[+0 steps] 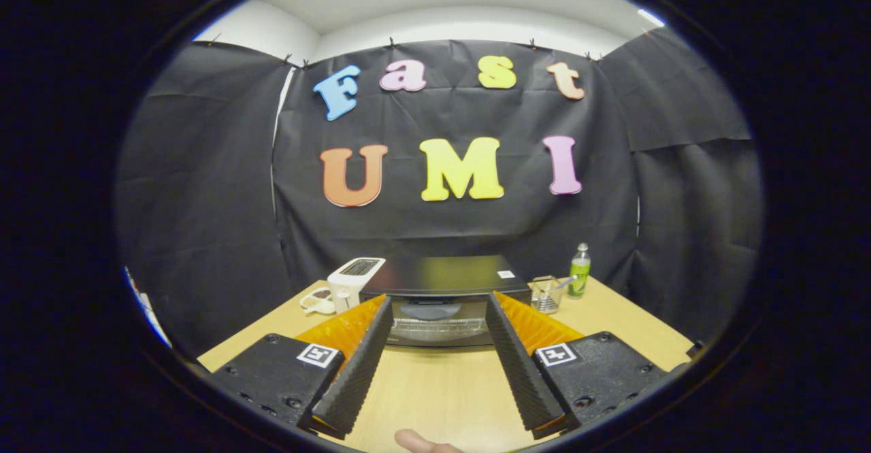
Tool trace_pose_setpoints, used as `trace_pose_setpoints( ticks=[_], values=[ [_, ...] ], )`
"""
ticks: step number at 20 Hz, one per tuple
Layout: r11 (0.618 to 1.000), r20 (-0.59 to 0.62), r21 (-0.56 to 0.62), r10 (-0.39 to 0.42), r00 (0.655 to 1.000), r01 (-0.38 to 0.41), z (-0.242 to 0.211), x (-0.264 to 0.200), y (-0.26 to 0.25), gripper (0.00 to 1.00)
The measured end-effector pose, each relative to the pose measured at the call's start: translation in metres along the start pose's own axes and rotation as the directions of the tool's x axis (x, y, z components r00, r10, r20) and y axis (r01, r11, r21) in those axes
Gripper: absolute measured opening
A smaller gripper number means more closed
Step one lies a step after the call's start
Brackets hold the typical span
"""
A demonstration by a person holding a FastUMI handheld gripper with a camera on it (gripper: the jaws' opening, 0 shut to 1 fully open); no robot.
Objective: Open the toaster oven, put the food inside, and close the toaster oven door.
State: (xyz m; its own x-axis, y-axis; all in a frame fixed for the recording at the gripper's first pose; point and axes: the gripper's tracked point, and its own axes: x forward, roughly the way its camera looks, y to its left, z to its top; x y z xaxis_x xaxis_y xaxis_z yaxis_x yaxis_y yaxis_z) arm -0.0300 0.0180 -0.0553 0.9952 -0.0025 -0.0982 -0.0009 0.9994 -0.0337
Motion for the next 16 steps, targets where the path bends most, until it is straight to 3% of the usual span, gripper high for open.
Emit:
trace_pose_setpoints(
  ticks=[2,3,9,16],
  values=[
    [1.000,0.026,-0.002,-0.010,1.000,0.010,0.017,-0.019,-0.004,0.91],
    [1.000,0.034,0.005,-0.010,0.999,0.010,0.020,-0.001,-0.028,0.91],
    [1.000,0.119,0.026,-0.004,0.993,0.001,0.061,-0.044,-0.032,0.90],
    [0.998,0.164,0.057,-0.035,0.986,0.026,0.071,-0.052,-0.047,0.91]
  ],
)
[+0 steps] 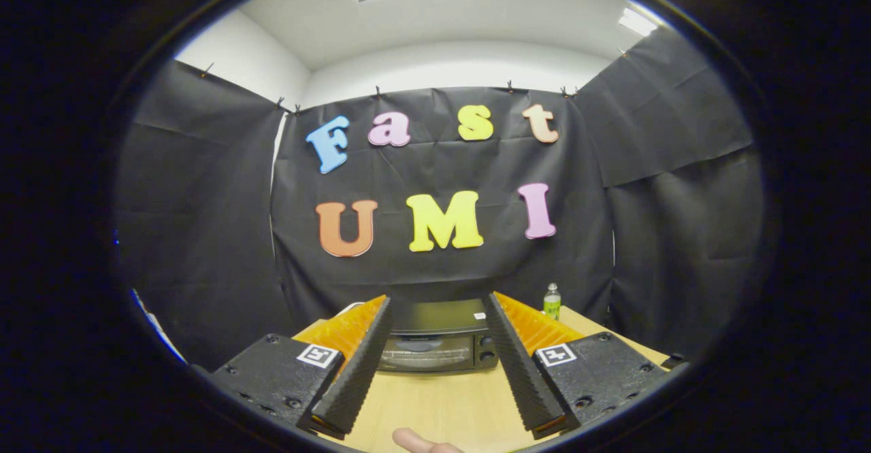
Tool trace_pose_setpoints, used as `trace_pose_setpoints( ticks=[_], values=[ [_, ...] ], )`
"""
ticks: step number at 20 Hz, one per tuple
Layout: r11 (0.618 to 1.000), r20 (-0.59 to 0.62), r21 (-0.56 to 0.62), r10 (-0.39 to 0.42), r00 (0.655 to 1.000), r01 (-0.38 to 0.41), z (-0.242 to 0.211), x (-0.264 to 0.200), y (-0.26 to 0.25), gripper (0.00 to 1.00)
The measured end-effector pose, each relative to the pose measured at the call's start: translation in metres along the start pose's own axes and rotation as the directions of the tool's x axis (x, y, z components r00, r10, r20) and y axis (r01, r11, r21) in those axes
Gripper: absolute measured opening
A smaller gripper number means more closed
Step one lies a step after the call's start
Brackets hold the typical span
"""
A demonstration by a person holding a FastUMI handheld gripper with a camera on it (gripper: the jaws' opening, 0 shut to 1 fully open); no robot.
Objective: Open the toaster oven, put the food inside, and close the toaster oven door.
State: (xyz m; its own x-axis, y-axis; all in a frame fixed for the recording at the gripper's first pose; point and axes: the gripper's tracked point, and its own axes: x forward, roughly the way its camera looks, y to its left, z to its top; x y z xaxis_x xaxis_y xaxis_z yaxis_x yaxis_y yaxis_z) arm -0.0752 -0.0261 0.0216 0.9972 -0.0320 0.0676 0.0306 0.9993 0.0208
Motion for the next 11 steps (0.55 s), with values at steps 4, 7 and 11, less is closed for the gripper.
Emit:
trace_pose_setpoints(
  ticks=[4,7,11],
  values=[
    [0.999,-0.021,0.030,0.019,1.000,-0.018,-0.005,0.018,-0.003,0.91],
    [0.999,-0.057,0.048,0.010,0.998,-0.007,-0.016,0.028,-0.009,0.91],
    [0.999,-0.073,0.042,0.011,0.997,-0.008,-0.028,0.040,-0.017,0.91]
  ],
)
